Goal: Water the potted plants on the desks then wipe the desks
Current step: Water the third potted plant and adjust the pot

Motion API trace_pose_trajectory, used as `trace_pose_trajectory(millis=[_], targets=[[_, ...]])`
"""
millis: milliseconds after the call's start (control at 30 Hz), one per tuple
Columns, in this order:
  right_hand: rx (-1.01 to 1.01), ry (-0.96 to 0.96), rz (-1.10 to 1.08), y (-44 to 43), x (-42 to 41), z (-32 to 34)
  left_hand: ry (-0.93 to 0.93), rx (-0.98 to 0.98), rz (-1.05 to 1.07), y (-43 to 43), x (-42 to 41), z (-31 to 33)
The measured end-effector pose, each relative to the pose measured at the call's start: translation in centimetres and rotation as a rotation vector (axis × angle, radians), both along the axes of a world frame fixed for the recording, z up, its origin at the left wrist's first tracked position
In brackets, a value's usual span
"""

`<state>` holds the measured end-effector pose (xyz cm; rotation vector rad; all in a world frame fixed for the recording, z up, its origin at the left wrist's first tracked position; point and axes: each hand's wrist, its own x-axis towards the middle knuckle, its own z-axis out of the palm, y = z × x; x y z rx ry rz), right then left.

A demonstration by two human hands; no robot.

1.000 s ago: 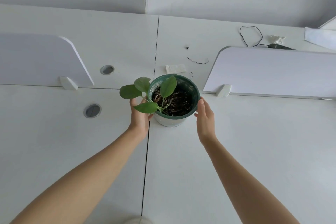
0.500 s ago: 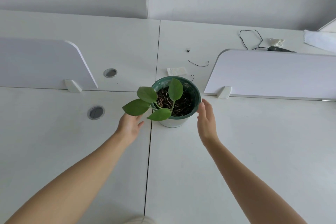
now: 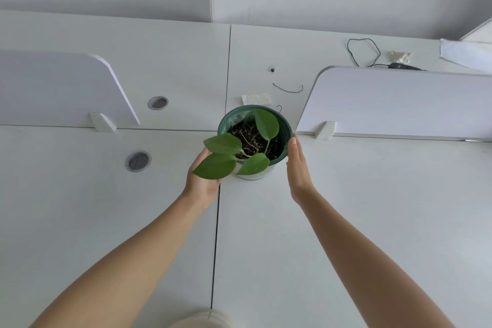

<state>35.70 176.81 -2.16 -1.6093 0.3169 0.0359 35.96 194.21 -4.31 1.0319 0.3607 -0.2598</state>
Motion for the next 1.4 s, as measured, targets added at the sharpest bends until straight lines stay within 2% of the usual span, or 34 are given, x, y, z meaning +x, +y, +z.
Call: trace_pose_trajectory(millis=[167, 333, 467, 667, 900, 1033, 1167, 1267, 1400], targets=[[-0.027, 0.069, -0.030, -0.1, -2.6, -0.9, 0.096, 0.067, 0.018, 1.4, -2.1, 0.8], [-0.074, 0.106, -0.025, 0.1, -8.1, -0.8, 0.099, 0.165, 0.016, 4.7, -5.7, 2.7], [-0.169, 0.140, 0.061, 0.6, -13.7, 0.5, 0.084, 0.239, 0.074, 7.5, -9.0, 4.6], [-0.358, 0.156, 0.281, 1.7, -23.1, 1.3, -0.111, 0.265, 0.124, 11.7, -16.9, 8.3], [-0.357, 0.177, 0.311, 4.4, -29.7, 0.6, -0.266, 0.151, 0.249, 17.8, -26.0, 8.1], [-0.427, 0.130, 0.196, 5.8, -29.8, 0.0, -0.139, 0.186, 0.413, 18.5, -28.7, 5.2], [-0.324, 0.112, 0.153, 6.4, -29.6, -0.5, 0.083, 0.304, 0.542, 17.5, -29.2, 1.7], [-0.274, 0.090, 0.133, 6.5, -29.6, -0.8, 0.131, 0.291, 0.461, 16.5, -28.8, 0.7], [-0.253, 0.095, 0.105, 6.6, -29.7, -0.9, 0.083, 0.253, 0.241, 14.8, -27.9, 1.4]])
